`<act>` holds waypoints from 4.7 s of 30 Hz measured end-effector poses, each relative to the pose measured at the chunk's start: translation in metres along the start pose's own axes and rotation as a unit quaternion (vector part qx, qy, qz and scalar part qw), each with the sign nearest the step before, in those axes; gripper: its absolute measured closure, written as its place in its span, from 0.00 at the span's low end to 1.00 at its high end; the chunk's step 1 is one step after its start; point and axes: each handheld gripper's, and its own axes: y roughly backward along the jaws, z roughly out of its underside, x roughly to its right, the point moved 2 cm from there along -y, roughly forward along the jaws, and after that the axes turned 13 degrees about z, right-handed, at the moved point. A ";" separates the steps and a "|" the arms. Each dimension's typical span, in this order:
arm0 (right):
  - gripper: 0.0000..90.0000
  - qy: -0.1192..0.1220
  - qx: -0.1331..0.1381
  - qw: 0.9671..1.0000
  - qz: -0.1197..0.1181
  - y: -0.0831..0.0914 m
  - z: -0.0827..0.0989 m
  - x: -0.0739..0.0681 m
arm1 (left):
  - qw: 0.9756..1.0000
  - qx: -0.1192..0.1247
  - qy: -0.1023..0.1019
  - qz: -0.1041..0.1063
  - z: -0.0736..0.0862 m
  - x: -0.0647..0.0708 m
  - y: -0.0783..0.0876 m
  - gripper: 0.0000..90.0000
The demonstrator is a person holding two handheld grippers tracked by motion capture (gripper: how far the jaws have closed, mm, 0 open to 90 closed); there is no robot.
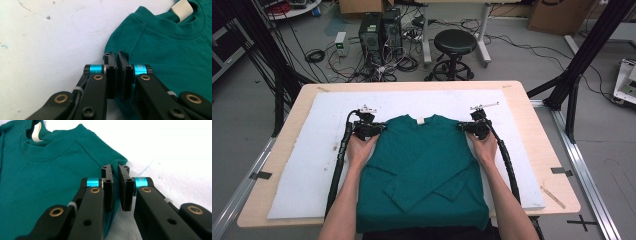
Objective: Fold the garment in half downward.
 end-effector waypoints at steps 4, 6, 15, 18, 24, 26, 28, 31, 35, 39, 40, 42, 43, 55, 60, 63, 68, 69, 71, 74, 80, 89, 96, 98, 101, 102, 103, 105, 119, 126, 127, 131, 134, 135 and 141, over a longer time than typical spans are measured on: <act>0.96 0.007 0.004 1.000 0.008 0.002 -0.003 0.000 | 1.000 0.017 0.018 0.007 -0.003 -0.001 0.004 0.96; 0.96 -0.003 0.012 1.000 0.003 0.006 -0.006 0.002 | 0.999 0.026 0.021 0.007 -0.006 -0.001 0.008 0.96; 0.96 0.010 0.039 0.999 0.009 0.039 -0.039 -0.002 | 0.999 0.046 -0.004 -0.017 -0.039 0.012 0.026 0.96; 0.96 0.009 0.046 0.999 0.013 0.045 -0.049 -0.002 | 0.998 0.053 -0.007 -0.018 -0.050 0.011 0.032 0.96; 0.96 0.002 0.062 0.998 0.011 0.055 -0.061 0.000 | 0.997 0.079 -0.003 -0.011 -0.068 0.012 0.044 0.96; 0.96 -0.003 0.067 0.998 0.011 0.058 -0.064 0.002 | 0.996 0.091 -0.006 -0.004 -0.074 0.013 0.047 0.96; 0.96 -0.008 0.074 0.997 0.010 0.062 -0.067 0.003 | 0.995 0.099 -0.013 -0.001 -0.079 0.015 0.050 0.96; 0.96 -0.013 0.075 0.997 0.002 0.066 -0.072 0.006 | 0.994 0.105 -0.018 -0.002 -0.084 0.017 0.052 0.96; 0.96 -0.011 0.088 0.996 0.004 0.075 -0.079 0.005 | 0.994 0.110 -0.024 -0.002 -0.091 0.020 0.056 0.96; 0.96 -0.008 0.097 0.995 0.009 0.080 -0.082 0.005 | 0.992 0.124 -0.040 -0.002 -0.099 0.026 0.062 0.96; 0.96 -0.010 0.099 0.995 0.008 0.081 -0.082 0.006 | 0.991 0.126 -0.039 0.000 -0.100 0.026 0.063 0.96; 0.96 -0.016 0.105 0.994 0.004 0.083 -0.083 0.007 | 0.990 0.131 -0.044 0.002 -0.102 0.027 0.065 0.96; 0.96 -0.019 0.108 0.994 0.001 0.084 -0.083 0.008 | 0.990 0.132 -0.047 0.001 -0.103 0.028 0.067 0.96; 0.96 -0.006 0.122 0.992 0.001 0.098 -0.091 0.007 | 0.987 0.151 -0.060 0.008 -0.109 0.034 0.076 0.96; 0.96 0.000 0.108 0.994 -0.005 0.094 -0.085 0.005 | 0.988 0.140 -0.059 0.010 -0.100 0.032 0.073 0.96; 0.96 0.006 0.102 0.995 -0.009 0.091 -0.081 0.005 | 0.990 0.131 -0.055 0.012 -0.090 0.030 0.070 0.96; 0.96 0.009 0.081 0.997 -0.014 0.082 -0.064 0.004 | 0.991 0.115 -0.059 0.019 -0.075 0.032 0.066 0.96; 0.96 0.008 0.089 0.996 -0.014 0.082 -0.060 0.003 | 0.992 0.114 -0.057 0.020 -0.072 0.032 0.066 0.96; 0.96 0.008 0.086 0.996 -0.018 0.081 -0.054 0.002 | 0.992 0.112 -0.056 0.023 -0.066 0.032 0.064 0.96; 0.96 0.017 0.079 0.997 -0.018 0.078 -0.045 0.001 | 0.993 0.105 -0.057 0.023 -0.058 0.033 0.062 0.96; 0.96 0.022 0.066 0.997 -0.026 0.072 -0.027 -0.001 | 0.994 0.095 -0.050 0.030 -0.036 0.033 0.055 0.96; 0.95 0.028 0.052 0.997 -0.041 0.067 0.003 -0.004 | 0.995 0.071 -0.048 0.041 -0.006 0.040 0.050 0.96; 0.95 0.038 0.050 0.997 -0.044 0.072 0.028 -0.008 | 0.995 0.058 -0.067 0.051 0.015 0.056 0.053 0.95; 0.95 0.038 0.051 0.997 -0.046 0.073 0.037 -0.010 | 0.994 0.060 -0.069 0.054 0.024 0.060 0.054 0.95; 0.95 0.042 0.052 0.997 -0.049 0.077 0.050 -0.014 | 0.994 0.062 -0.068 0.050 0.037 0.064 0.055 0.95; 0.95 0.042 0.052 0.996 -0.051 0.078 0.053 -0.015 | 0.994 0.065 -0.067 0.052 0.040 0.065 0.056 0.95; 0.95 0.044 0.054 0.996 -0.051 0.079 0.057 -0.016 | 0.994 0.067 -0.066 0.054 0.043 0.066 0.057 0.95; 0.95 0.045 0.056 0.996 -0.050 0.080 0.063 -0.016 | 0.994 0.065 -0.066 0.053 0.048 0.069 0.058 0.95; 0.95 0.052 0.064 0.995 -0.056 0.094 0.090 -0.021 | 0.993 0.079 -0.055 0.071 0.068 0.082 0.070 0.95; 0.94 0.054 0.072 0.994 -0.057 0.101 0.099 -0.025 | 0.993 0.073 -0.054 0.073 0.073 0.088 0.074 0.95; 0.94 0.055 0.072 0.994 -0.057 0.102 0.100 -0.026 | 0.993 0.074 -0.054 0.073 0.074 0.088 0.074 0.95; 0.94 0.068 0.070 0.994 -0.044 0.104 0.103 -0.029 | 0.993 0.074 -0.049 0.084 0.077 0.092 0.078 0.95; 0.94 0.067 0.076 0.994 -0.045 0.107 0.105 -0.031 | 0.992 0.069 -0.052 0.087 0.080 0.096 0.082 0.95; 0.94 0.064 0.077 0.994 -0.048 0.109 0.106 -0.031 | 0.992 0.067 -0.055 0.088 0.081 0.098 0.083 0.95; 0.95 0.060 0.080 0.993 -0.061 0.119 0.115 -0.030 | 0.991 0.058 -0.071 0.093 0.085 0.106 0.092 0.96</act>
